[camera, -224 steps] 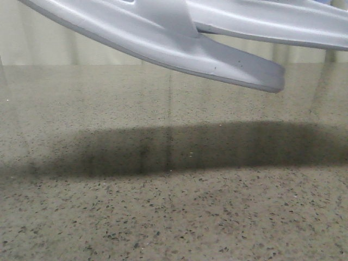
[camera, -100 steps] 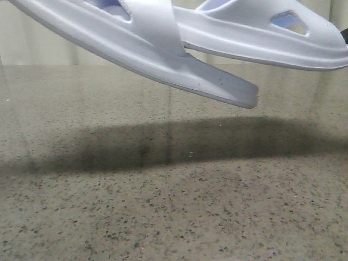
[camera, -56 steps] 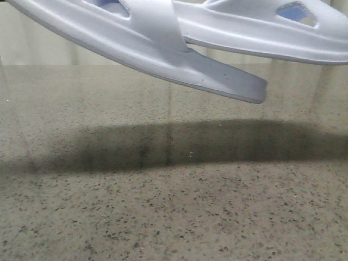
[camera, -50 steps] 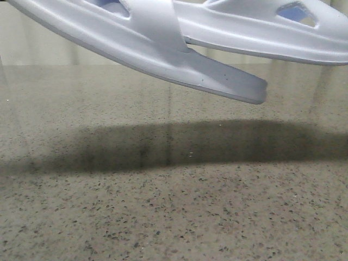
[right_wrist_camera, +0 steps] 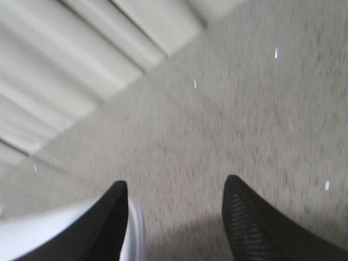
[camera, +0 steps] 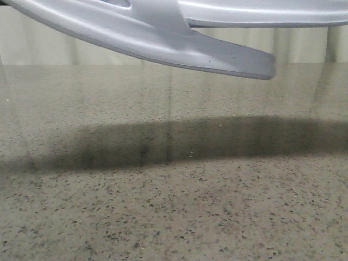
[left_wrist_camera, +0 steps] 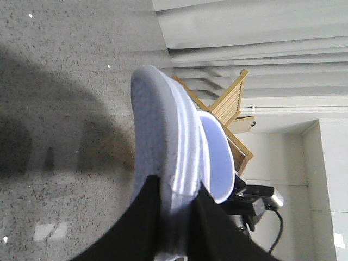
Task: Insert blue slippers together front up
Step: 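Lower the nested slippers onto the table and open both grippers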
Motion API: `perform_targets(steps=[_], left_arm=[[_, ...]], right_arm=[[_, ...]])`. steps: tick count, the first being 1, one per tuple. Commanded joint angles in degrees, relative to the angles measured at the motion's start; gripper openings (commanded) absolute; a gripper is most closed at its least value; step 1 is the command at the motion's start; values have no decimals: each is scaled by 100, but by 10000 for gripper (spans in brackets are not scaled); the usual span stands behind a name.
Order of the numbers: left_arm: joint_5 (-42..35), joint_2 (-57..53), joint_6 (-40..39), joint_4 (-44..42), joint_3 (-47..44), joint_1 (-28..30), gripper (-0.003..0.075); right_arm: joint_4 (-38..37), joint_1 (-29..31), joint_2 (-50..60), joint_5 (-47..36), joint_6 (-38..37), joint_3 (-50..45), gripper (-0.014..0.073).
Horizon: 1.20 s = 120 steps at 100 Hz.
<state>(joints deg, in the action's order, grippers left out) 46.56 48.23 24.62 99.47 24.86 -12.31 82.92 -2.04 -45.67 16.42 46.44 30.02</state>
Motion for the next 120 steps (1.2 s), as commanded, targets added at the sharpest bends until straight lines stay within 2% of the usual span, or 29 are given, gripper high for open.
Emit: perform_targets(steps=[1,21,52,74,88,107,114,120], left_arm=[[157,22,-37,333,148,-36,16],[168,325,-5,295,148,-36,16],[171,975,466,305,148,-36,16],[145,1320,1189,305,148,-36,16],[-84,1459,1558,305,148,-36,16],[-396,1472,1592,305,148,-36,18],[-385,1472,1615,305,148,-36,38],[-386,1472,1615,305,148,-36,91]], right_arm=[[75,-6,223,-244,186,344,332],[75,-6,637,-443,412,628,331],[64,-6,963,-533,502,656,331],[56,-6,963,-483,502,656,331],[56,-6,963,-454,502,656,331],[50,-6,963,-367,502,656,331],[50,-6,963,-353,502,656,331],[50,-6,963,-353,502,656,331]])
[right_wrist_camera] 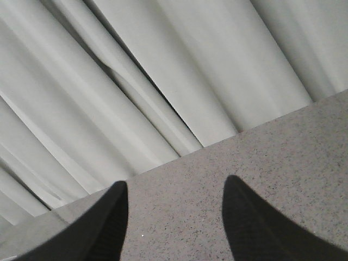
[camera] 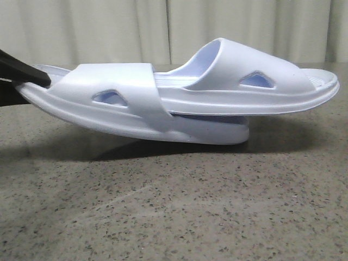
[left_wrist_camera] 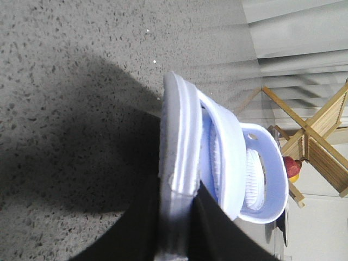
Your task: Insert blue slippers together front up
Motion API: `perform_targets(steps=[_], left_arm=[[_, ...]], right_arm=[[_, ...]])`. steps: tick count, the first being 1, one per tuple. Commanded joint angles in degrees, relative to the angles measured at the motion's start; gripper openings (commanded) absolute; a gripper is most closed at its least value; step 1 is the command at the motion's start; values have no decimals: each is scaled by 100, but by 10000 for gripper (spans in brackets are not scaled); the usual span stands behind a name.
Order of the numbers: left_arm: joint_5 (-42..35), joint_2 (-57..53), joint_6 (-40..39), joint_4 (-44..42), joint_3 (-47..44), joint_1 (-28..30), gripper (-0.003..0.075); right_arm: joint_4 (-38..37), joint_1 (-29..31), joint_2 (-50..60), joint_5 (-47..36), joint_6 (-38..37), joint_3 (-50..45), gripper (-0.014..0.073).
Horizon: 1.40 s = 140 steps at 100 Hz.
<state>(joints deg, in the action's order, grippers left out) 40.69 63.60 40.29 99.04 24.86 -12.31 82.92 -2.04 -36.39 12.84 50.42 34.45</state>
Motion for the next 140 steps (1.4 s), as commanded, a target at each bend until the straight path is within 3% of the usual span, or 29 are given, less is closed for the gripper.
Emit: perform_targets(steps=[1,20,27,76,103,122,140], left_arm=[[201,-66,47,348,148,-36,99],[70,-66,90,348,148,-36,367],[-81,-66,133,348,148,-36,421],[-1235,-77,1135,387,285,-36,428],[-1263,-129,1957,347,751,-26,428],[-1661,-532,2617,347,849,-26,427],[-2393,-1348,3423,336,849,-26,426]], right_arm=[[50,-6,35,5,103,213,331],[50,-6,35,31,103,213,331],[50,-6,35,42,103,213,331],[-82,-6,35,151,103,213,331],[-499,-6,35,-45,103,213,331],[-1154,-6,35,-76,103,213,331],[-2333,-6,35,-300,103,213,331]])
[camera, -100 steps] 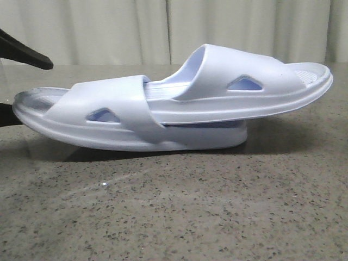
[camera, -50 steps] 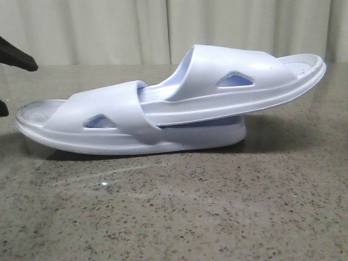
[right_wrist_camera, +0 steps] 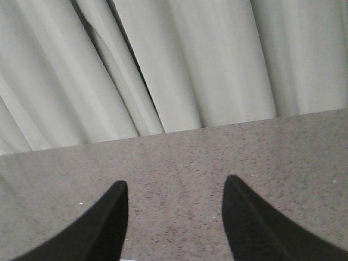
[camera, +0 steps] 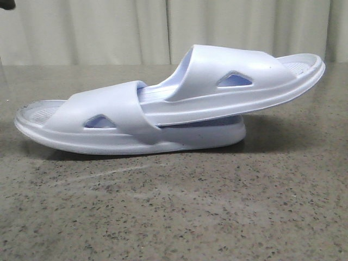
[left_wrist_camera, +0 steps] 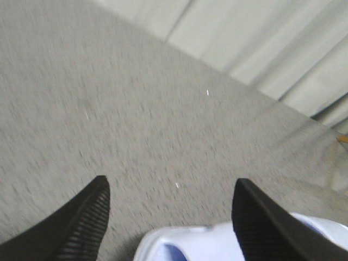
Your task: Insert blue slippers together front up
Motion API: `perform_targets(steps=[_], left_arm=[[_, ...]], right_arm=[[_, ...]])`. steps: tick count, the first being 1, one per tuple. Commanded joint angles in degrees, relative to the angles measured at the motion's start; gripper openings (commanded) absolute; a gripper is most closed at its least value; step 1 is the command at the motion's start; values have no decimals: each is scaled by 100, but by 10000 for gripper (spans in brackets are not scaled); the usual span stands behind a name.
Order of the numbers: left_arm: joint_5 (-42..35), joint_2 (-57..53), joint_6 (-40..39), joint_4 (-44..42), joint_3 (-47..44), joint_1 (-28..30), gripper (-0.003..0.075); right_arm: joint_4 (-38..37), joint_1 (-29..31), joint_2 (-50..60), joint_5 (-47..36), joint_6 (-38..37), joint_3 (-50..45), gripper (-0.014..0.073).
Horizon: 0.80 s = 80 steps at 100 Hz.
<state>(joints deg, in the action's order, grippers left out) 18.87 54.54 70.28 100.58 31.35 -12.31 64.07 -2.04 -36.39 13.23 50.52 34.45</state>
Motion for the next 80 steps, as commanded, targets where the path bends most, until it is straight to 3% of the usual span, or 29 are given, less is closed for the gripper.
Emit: perform_targets(steps=[1,17,44,80], left_arm=[[-262,-511,486,182,200,-26,426],[-763,-1386,942,-2,154,-26,426],[-1478,-2664,945,-939,-151,-26,426],[-1887,-3559,945,-991,-1337,-26,426]], right_arm=[[-497,-6,35,-363,93,213,331],[-971,-6,72,-437,93,201,331],[-1382,-6,805,-697,98,-181,331],[-1563,-6,2425,-821,98,-1328,331]])
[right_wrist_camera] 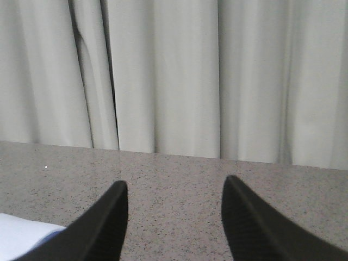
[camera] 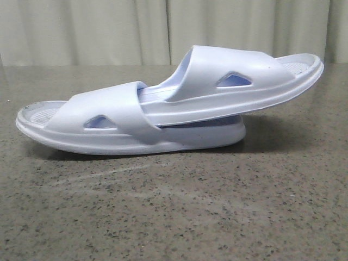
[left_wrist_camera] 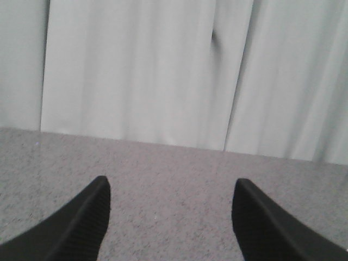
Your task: Insert blue slippers together front up
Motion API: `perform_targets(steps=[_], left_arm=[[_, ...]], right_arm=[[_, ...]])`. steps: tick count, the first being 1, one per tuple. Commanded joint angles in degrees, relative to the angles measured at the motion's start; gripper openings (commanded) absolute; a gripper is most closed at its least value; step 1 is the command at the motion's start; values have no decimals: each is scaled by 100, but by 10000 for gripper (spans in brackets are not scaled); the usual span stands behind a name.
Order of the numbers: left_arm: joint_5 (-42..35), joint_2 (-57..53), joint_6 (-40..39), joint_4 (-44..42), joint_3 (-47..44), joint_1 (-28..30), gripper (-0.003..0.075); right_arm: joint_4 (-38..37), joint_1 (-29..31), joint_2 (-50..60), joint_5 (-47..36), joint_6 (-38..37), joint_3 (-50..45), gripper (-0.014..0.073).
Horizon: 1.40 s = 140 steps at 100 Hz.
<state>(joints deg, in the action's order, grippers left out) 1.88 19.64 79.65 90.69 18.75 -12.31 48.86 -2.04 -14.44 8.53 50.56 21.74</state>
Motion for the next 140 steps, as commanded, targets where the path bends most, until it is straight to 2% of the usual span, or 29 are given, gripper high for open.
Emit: perform_targets(steps=[1,26,38,47,70,73,140], left_arm=[[-188,-79,8,-3,-118,-26,426],[-362,-128,8,-16,-437,-26,421],[-362,-128,8,-16,-437,-26,353],[-351,-128,8,-16,-437,-26,267],[-340,-128,8,-16,-437,-26,15],[-340,-128,8,-16,-437,-26,15],[-317,-128,8,-5,-437,-26,16]], right_arm=[[-40,-6,278,-361,94,-73,331],[-40,-6,637,-389,94,-504,330],[-40,-6,637,-389,94,-591,311],[-40,-6,637,-454,94,-631,231],[-40,-6,637,-478,94,-631,-76],[-40,-6,637,-478,94,-631,-107],[-40,-6,637,-478,94,-631,-107]])
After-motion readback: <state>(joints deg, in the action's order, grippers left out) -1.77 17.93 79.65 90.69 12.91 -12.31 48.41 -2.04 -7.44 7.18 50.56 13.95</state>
